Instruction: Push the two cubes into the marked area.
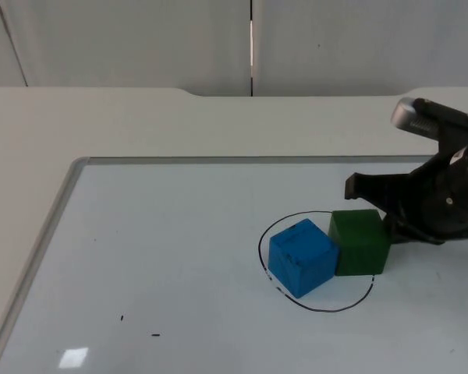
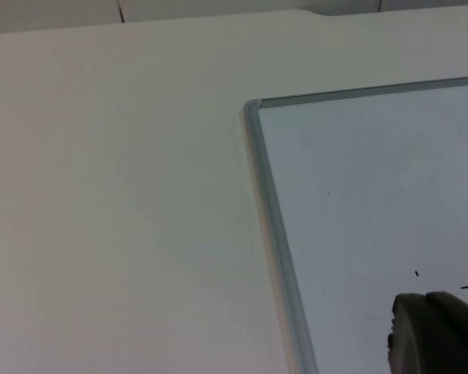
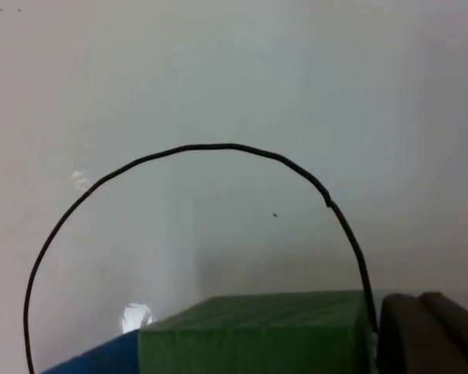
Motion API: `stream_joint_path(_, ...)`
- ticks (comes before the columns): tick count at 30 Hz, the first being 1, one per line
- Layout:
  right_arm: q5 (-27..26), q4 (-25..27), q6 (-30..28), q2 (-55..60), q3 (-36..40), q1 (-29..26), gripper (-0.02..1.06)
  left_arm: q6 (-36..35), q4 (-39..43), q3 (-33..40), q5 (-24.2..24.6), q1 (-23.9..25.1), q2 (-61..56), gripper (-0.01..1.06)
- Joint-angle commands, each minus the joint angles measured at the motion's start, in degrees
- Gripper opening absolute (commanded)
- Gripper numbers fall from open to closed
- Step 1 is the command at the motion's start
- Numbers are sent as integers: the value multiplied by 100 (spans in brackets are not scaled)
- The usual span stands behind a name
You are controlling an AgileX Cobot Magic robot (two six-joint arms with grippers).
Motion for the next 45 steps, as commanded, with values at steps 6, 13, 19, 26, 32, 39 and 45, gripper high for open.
stream_joint_path(6, 46, -31, -45, 0, -19, 76, 0, 0, -4, 27, -64, 12, -23, 0)
stream_joint_path(13, 297, -43, -240, 0, -19, 76, 0, 0, -4, 27, -64, 12, -23, 0)
stream_joint_path(19, 411, -33, -437, 0, -19, 76, 0, 0, -4, 27, -64, 12, -23, 0)
stream_joint_path(26, 58, 11, -437, 0, -19, 76, 0, 0, -4, 27, -64, 12, -23, 0)
stream_joint_path(32, 5, -4, -409, 0, -19, 76, 0, 0, -4, 27, -64, 12, -23, 0)
stream_joint_path(39, -72, -4, -409, 0, -31, 76, 0, 0, -4, 27, -64, 12, -23, 0)
stream_joint_path(45, 72, -12, -409, 0, -216, 190, 0, 0, -4, 27, -64, 12, -23, 0)
